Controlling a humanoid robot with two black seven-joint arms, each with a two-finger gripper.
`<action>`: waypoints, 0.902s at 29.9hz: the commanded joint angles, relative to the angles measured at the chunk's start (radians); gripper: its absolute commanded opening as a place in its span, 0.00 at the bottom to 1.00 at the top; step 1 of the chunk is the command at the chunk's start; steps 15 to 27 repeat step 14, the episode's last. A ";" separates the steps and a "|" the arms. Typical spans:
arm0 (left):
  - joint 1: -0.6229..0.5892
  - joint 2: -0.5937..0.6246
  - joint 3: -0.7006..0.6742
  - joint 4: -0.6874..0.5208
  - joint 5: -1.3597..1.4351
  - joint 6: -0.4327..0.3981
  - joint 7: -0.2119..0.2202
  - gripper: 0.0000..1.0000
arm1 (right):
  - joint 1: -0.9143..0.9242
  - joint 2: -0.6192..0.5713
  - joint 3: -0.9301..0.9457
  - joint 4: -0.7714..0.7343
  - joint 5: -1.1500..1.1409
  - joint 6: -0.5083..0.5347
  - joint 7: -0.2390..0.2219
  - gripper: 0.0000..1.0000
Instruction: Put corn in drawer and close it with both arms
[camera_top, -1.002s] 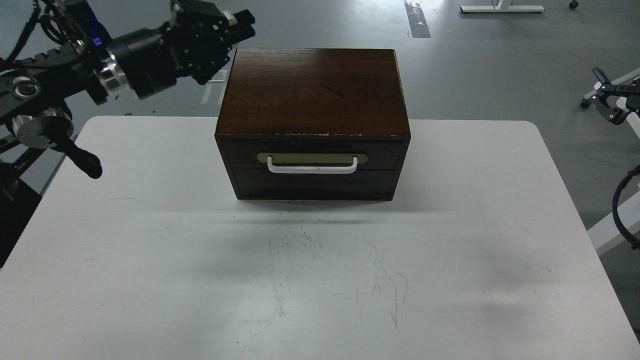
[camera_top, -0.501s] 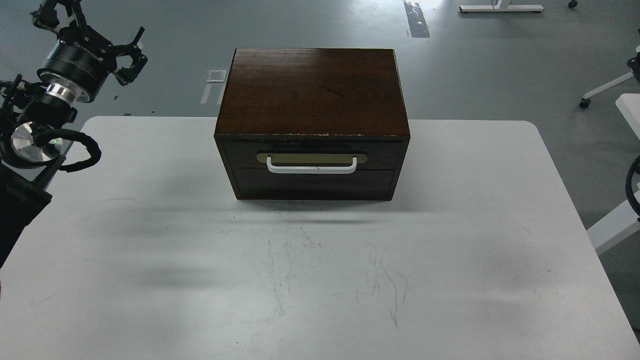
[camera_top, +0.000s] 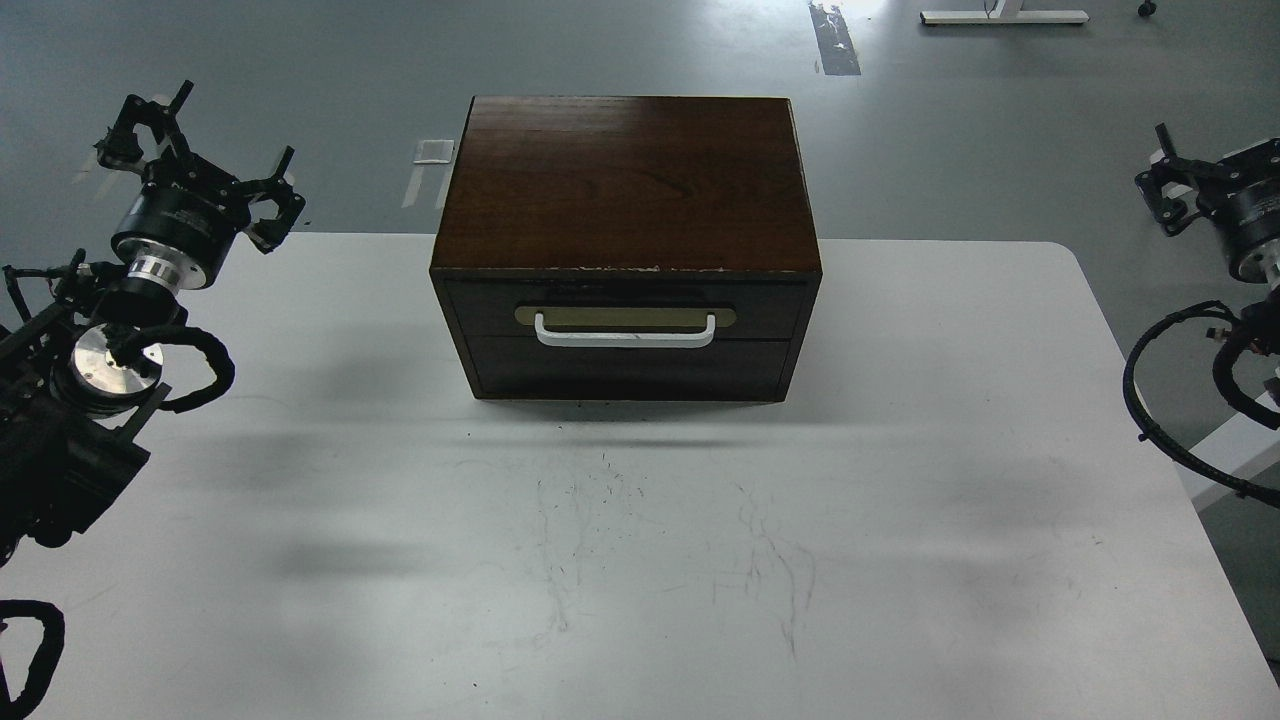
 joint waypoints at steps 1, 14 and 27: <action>0.010 -0.010 -0.015 0.009 0.000 0.000 0.000 0.98 | 0.003 0.033 0.009 -0.011 0.008 0.000 -0.008 1.00; 0.022 -0.002 -0.062 -0.005 -0.005 0.000 -0.003 0.98 | 0.008 0.016 0.002 0.000 0.005 0.000 0.002 1.00; 0.022 -0.002 -0.062 -0.005 -0.005 0.000 -0.003 0.98 | 0.008 0.016 0.002 0.000 0.005 0.000 0.002 1.00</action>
